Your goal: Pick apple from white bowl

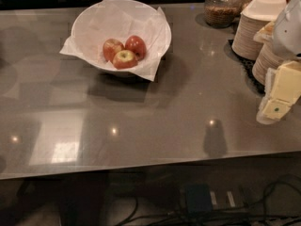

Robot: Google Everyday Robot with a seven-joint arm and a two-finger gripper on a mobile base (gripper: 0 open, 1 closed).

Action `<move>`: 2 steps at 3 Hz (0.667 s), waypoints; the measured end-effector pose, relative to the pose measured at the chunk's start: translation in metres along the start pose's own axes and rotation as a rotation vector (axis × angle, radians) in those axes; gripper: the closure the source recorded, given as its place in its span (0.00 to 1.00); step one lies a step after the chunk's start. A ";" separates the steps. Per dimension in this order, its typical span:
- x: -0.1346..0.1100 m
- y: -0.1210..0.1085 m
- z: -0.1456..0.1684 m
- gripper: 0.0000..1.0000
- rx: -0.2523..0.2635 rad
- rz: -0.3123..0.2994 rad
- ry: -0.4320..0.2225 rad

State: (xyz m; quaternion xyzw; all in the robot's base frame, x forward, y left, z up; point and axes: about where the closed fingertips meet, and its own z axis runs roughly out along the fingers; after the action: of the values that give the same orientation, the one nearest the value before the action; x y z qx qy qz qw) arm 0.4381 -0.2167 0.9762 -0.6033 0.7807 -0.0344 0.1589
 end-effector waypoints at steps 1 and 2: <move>0.000 0.000 0.000 0.00 0.000 0.000 0.000; -0.011 -0.010 0.002 0.00 0.022 -0.012 -0.038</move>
Offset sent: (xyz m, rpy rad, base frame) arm 0.0279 0.0171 0.0011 0.0603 -0.0529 0.0340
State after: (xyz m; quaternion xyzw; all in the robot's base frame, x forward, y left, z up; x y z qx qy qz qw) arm 0.4506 -0.2081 0.9791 -0.6066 0.7737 -0.0327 0.1801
